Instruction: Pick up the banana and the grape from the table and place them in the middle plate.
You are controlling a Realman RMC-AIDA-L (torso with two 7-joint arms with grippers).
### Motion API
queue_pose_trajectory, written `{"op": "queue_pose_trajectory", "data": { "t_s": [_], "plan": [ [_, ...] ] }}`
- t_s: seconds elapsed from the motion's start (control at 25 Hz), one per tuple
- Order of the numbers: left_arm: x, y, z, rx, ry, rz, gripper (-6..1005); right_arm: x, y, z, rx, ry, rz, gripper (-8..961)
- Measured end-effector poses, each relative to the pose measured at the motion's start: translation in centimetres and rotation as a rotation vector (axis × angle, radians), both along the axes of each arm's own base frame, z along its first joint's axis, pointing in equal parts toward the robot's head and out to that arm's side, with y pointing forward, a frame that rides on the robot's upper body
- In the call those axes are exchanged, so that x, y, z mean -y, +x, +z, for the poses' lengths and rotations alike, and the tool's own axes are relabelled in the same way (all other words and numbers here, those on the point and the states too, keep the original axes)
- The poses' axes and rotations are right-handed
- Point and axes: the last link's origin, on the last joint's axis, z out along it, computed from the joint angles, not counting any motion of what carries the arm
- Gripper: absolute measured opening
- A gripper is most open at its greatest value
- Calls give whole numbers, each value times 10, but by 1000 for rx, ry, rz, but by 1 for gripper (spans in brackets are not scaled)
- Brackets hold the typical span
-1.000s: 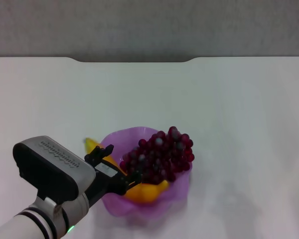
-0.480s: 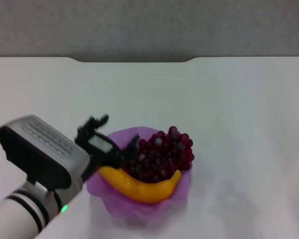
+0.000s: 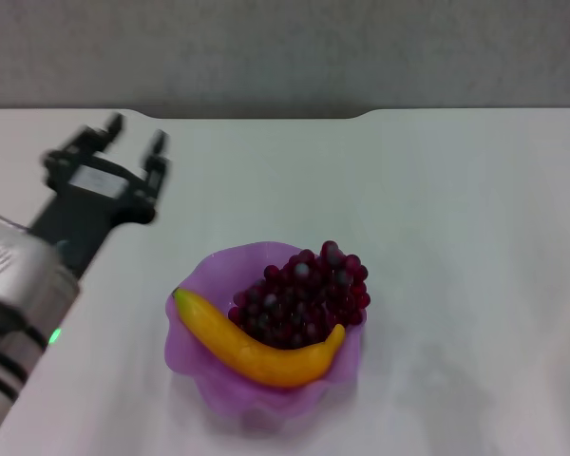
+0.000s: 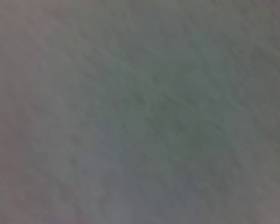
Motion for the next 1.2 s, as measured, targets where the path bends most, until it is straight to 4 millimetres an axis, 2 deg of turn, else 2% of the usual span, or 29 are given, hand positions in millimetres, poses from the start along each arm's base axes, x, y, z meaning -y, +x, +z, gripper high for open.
{"op": "queue_pose_trajectory", "data": {
  "t_s": [0.2,0.52,0.76,0.96,1.2],
  "plan": [
    [8,-8,10,27,100,-42,419,-2,0,-1,4,-6,3,0],
    [14,-31,20,97,157,-31,421,-4,-1,-5,12,-19,11,-1],
    [13,-55,24,186,148,22,226,-6,0,-7,21,-29,11,0],
    [8,-79,25,260,121,81,101,-7,3,-8,30,-36,7,0],
    [7,-107,22,317,90,166,82,-10,7,-11,48,-49,-1,0]
  ]
}}
